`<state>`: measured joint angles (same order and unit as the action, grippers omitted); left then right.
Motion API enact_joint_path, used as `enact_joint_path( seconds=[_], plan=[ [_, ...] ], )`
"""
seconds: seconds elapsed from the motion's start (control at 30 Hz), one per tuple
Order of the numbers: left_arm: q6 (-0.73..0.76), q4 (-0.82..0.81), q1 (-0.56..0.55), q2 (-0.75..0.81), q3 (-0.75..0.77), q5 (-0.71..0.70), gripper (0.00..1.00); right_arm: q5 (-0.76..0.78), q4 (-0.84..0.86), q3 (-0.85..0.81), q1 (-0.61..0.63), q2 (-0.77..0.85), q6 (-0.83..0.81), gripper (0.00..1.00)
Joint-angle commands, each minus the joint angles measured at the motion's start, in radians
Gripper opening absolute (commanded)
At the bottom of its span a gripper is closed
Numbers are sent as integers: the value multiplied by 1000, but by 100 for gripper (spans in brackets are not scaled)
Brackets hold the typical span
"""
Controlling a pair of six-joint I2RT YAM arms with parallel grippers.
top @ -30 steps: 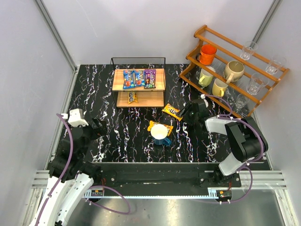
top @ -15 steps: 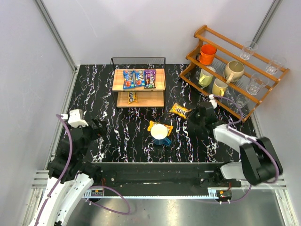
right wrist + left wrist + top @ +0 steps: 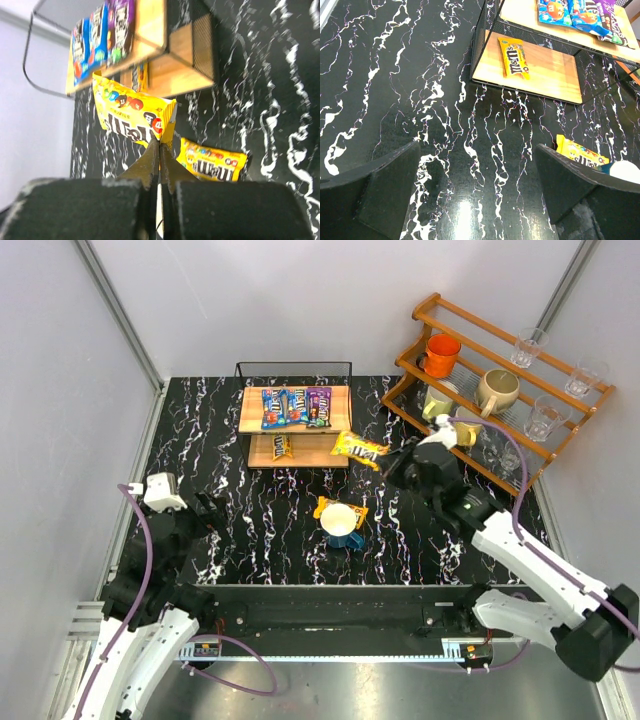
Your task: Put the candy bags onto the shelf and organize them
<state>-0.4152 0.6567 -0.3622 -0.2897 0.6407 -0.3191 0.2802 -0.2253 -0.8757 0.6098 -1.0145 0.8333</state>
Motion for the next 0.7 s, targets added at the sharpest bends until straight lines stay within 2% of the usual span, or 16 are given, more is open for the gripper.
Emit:
enact_joint_path(
  seconds=[0.0, 0.1, 0.2, 0.33, 0.4, 0.47, 0.67],
  plan=[
    [7, -43, -4, 9, 24, -17, 99, 62, -117, -80, 122, -93, -26, 0],
    [7, -40, -7, 11, 24, -18, 99, 85, -131, -123, 202, -162, -26, 0],
    [7, -42, -7, 12, 24, -20, 99, 122, -74, -163, 261, -243, 30, 0],
    [6, -40, -9, 18, 22, -24, 99, 258, -37, -233, 332, -390, 208, 0],
    [6, -40, -11, 21, 24, -31, 99, 302, -13, -287, 379, -441, 262, 0],
    [4, -37, -15, 29, 24, -35, 99, 417, 10, -324, 425, -508, 292, 0],
    [-4, -34, -32, 52, 20, -57, 99, 606, 92, -385, 438, -644, 464, 0]
  ],
)
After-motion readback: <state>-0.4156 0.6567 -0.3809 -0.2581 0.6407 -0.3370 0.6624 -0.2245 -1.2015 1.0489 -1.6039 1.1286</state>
